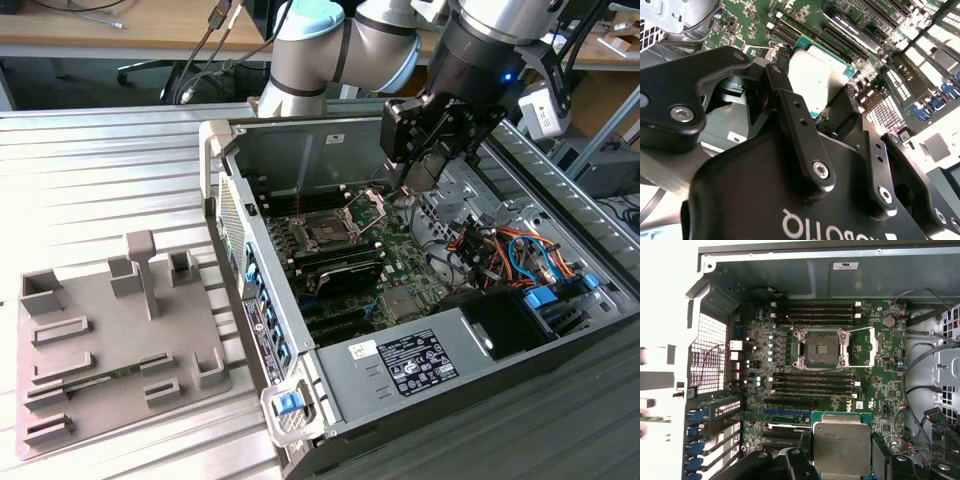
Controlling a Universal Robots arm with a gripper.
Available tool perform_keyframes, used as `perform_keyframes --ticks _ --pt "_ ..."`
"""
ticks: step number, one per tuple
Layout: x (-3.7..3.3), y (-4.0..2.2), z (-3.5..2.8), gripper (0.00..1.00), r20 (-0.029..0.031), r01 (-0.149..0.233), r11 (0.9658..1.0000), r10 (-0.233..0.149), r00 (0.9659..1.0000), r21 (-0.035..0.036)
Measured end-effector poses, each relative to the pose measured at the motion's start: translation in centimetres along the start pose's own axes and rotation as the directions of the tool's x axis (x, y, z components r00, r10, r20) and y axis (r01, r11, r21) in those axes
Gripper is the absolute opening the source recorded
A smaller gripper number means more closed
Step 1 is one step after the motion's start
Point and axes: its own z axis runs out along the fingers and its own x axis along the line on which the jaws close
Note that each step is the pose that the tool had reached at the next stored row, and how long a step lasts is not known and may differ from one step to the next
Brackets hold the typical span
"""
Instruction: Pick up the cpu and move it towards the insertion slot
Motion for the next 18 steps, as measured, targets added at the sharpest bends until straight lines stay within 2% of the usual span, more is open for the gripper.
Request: perform_keyframes --ticks 18 --pt "-0.18 0.37 0.34 0.55 0.0000 0.000 1.0000 0.000 1.0000 0.0000"
